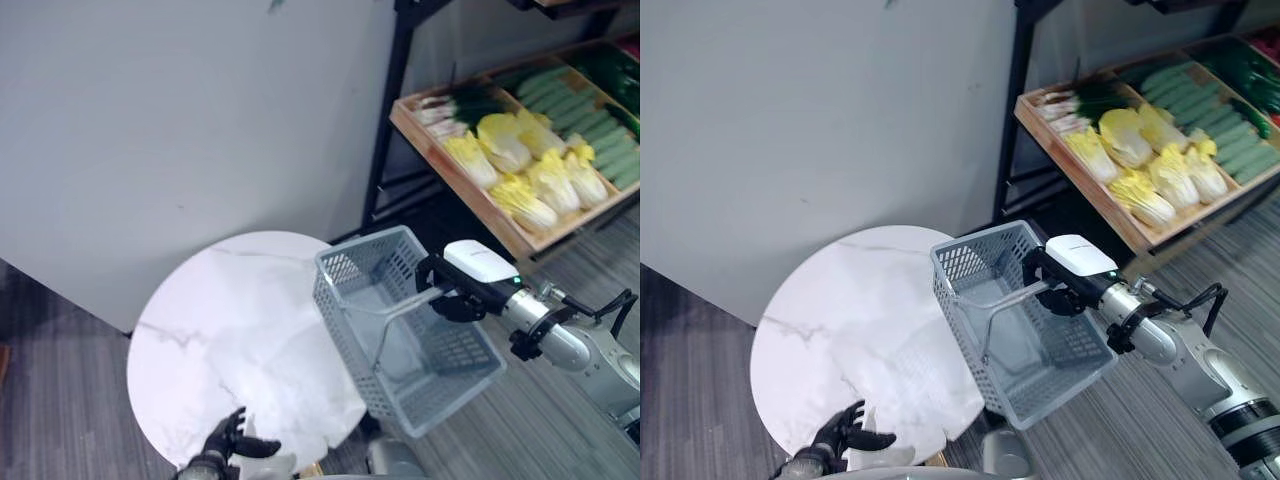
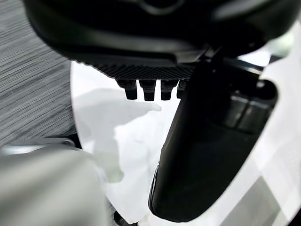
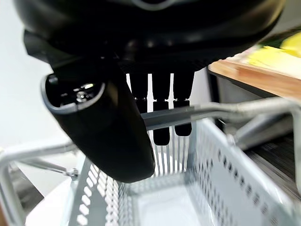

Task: Get the vegetables into the basket

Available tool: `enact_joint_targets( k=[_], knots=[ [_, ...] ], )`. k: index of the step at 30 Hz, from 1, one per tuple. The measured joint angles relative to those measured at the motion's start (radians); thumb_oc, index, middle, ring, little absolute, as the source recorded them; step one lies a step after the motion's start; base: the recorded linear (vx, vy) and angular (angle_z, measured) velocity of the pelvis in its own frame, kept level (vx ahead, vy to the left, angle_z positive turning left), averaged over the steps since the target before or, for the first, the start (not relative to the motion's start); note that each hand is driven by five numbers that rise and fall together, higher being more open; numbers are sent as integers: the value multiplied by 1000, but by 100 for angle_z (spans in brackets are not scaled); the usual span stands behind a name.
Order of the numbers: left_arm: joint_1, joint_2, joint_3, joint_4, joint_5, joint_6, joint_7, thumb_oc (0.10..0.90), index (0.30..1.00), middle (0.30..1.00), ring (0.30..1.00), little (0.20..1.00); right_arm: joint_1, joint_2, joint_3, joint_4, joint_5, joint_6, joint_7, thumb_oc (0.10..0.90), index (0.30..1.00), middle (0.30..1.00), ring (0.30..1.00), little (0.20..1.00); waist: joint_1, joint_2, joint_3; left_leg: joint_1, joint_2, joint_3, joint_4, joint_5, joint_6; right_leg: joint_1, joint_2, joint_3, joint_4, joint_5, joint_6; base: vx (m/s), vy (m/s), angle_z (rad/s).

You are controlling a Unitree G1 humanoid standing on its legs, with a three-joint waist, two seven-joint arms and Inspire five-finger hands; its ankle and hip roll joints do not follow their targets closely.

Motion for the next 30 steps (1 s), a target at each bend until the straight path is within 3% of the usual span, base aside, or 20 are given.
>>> enact_joint_targets(
  k=[1, 2, 4, 5, 6, 7, 8, 9, 12, 14, 16, 17, 18, 19, 20, 22, 25, 29, 30],
  knots=[
    [-9, -2, -11, 1, 0, 0, -3, 900, 1000, 1000, 1000, 1000, 27, 19, -19, 0, 0, 3, -1, 400, 300, 300, 300, 300, -4, -14, 4, -12, -34, 8, 10, 14, 13, -23, -22, 19, 4, -7, -6, -251, 150, -45],
    [-10, -5, -14, 7, 1, 0, -5, 900, 1000, 1000, 1000, 1000, 37, 37, -28, 3, -1, 6, -3, 400, 300, 300, 300, 300, -7, -14, 9, -22, -38, 27, 5, 31, 5, -43, -38, 33, 17, -18, 2, -279, 133, -73],
    [-7, -7, -8, 5, 1, 0, -1, 900, 1000, 1000, 1000, 1000, 45, 60, -21, 8, -16, 14, -2, 400, 300, 300, 300, 300, -9, -7, 15, -55, -47, 94, 11, 25, 20, -107, -28, 23, 85, -14, 20, -441, 210, -91],
    [-2, 9, -14, -15, 1, 0, 3, 900, 1000, 1000, 1000, 1000, 50, 82, -17, 18, -15, 20, -3, 400, 300, 300, 300, 300, -11, -21, 25, -113, -72, 172, 96, 30, 39, -113, -57, -68, 35, -101, -48, -417, 195, -119],
    [-11, -2, -21, -22, 3, -5, 3, 900, 1000, 1000, 1000, 1000, 51, 72, -14, 22, -15, 27, -2, 400, 300, 300, 300, 300, 22, 19, 24, -135, -29, 188, 98, 19, 45, -151, -61, -154, 48, -153, -40, -334, 142, -133],
    [-18, 1, -17, -21, 10, -6, 4, 900, 1000, 1000, 1000, 1000, 47, 71, -14, 29, -18, 32, -1, 400, 300, 300, 300, 300, 42, 43, 37, -145, 0, 220, 96, 30, 43, -179, -54, -225, 122, -133, -41, -258, 100, -146],
    [-4, 3, 21, -20, 35, -6, 1, 900, 1000, 1000, 1000, 1000, 48, 70, 4, 27, -34, 46, 4, 400, 300, 300, 300, 300, 63, 78, 55, -115, 53, 273, 51, 59, 45, -175, -71, -424, 334, -133, -51, -221, 72, -118],
    [11, 14, 32, -15, 45, -5, -1, 900, 1000, 1000, 1000, 1000, 52, 70, 8, 21, -39, 46, 8, 400, 300, 300, 300, 300, 68, 81, 57, -93, 67, 287, 20, 72, 45, -156, -74, -445, 412, -143, -44, -157, 53, -93],
    [30, 34, 71, 11, 42, -2, -2, 900, 1000, 1000, 1000, 1000, 50, 69, 4, -21, -38, 43, 7, 400, 300, 300, 300, 300, 76, 68, 51, -80, 87, 314, -40, 112, 38, -49, -85, -433, 499, -166, -27, -203, 11, -59],
    [24, 63, 69, 11, 62, -3, -5, 900, 1000, 1000, 1000, 1000, 24, 88, 11, -59, -38, 33, 14, 400, 300, 300, 300, 300, 119, 66, 46, -83, 144, 441, -83, 162, 18, 52, -128, -522, 581, -180, -22, -223, -116, -119],
    [39, 79, 64, 4, 61, 0, -3, 900, 1000, 1000, 1000, 1000, -6, 102, 38, -71, -38, 23, 18, 400, 300, 300, 300, 300, 177, 66, 31, -83, 178, 482, -93, 151, 14, 114, -165, -608, 543, -170, -13, -118, -170, -129],
    [49, 100, 49, 4, 62, 11, -4, 900, 1000, 1000, 1000, 1000, -11, 105, 39, -105, -37, 9, 20, 400, 300, 300, 300, 300, 168, 43, 12, -98, 187, 501, -105, 177, -8, 233, -179, -616, 377, -145, 6, -109, -182, -95],
    [54, 117, 49, 4, 62, 14, -4, 900, 1000, 1000, 1000, 1000, -5, 106, 39, -123, -37, 8, 21, 400, 300, 300, 300, 300, 169, 22, -2, -97, 182, 516, -122, 200, -29, 271, -180, -598, 310, -91, 12, -108, -194, -64],
    [62, 120, 54, 7, 63, 15, -2, 900, 1000, 1000, 1000, 1000, -5, 108, 40, -129, -37, 0, 22, 400, 300, 300, 300, 300, 172, 10, -13, -98, 179, 533, -139, 221, -51, 285, -168, -581, 251, -111, 35, -111, -231, -78],
    [79, 94, 62, 7, 63, 15, -1, 900, 1000, 1000, 1000, 1000, -4, 107, 40, -126, -37, 0, 23, 400, 300, 300, 300, 300, 169, 35, -30, -97, 200, 527, -158, 255, -71, 280, -135, -589, 193, -132, 34, -154, -324, -81],
    [98, 87, 68, 4, 62, 11, 0, 900, 1000, 1000, 1000, 1000, 5, 103, 41, -126, -37, 0, 26, 400, 300, 300, 300, 300, 167, 40, -45, -97, 217, 527, -157, 277, -96, 296, -113, -601, 108, -146, 14, -132, -279, -79],
    [106, 69, 67, 7, 80, 17, -1, 900, 1000, 1000, 1000, 1000, 44, 63, 41, -108, -37, 6, 36, 400, 300, 300, 300, 300, 127, 85, -71, -115, 279, 532, -138, 310, -101, 293, -50, -573, 56, -121, -13, -99, -267, -41],
    [121, 68, 67, 6, 81, 15, 3, 900, 1000, 1000, 1000, 1000, 90, 53, 16, -60, -37, 8, 40, 400, 300, 300, 300, 300, 111, 111, -86, -118, 333, 541, -114, 315, -120, 271, -6, -531, 53, -122, -25, -97, -242, -32],
    [124, 69, 71, 6, 80, 12, 5, 900, 1000, 1000, 1000, 1000, 108, 58, -1, -50, -37, 11, 40, 400, 300, 300, 300, 300, 111, 103, -82, -120, 338, 550, -108, 315, -121, 266, -3, -520, 53, -123, -30, -71, -251, -19]
  ],
)
